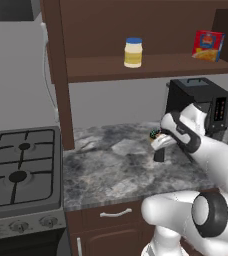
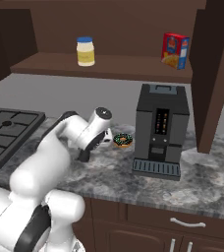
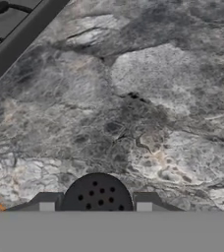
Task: Pick the shaker and mayonnaise from the counter and place them in the cabinet.
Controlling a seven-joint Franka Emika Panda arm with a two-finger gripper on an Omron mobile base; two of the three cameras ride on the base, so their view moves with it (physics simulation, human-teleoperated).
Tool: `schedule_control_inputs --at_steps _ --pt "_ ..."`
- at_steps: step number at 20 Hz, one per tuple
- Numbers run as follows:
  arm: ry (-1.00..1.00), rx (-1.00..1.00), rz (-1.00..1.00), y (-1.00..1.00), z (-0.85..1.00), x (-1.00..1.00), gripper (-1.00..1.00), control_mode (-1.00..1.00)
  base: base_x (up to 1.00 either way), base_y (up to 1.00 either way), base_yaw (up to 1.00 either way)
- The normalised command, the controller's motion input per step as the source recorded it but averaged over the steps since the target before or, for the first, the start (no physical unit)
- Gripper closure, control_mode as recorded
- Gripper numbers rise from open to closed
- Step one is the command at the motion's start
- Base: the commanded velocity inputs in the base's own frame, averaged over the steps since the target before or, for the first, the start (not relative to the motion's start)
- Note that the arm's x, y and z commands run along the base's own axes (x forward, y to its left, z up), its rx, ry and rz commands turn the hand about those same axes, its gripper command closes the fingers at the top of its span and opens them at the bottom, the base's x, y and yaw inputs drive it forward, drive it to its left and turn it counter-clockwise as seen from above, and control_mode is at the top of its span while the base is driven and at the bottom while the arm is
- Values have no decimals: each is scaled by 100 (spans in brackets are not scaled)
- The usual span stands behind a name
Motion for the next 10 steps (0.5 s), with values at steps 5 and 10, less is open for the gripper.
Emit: schedule_control_inputs --at_steps 5,10 --pt "-12 -6 0 12 94 -24 100 -100 0 0 0" --pt "-9 -8 -2 3 78 -16 100 -100 0 0 0"
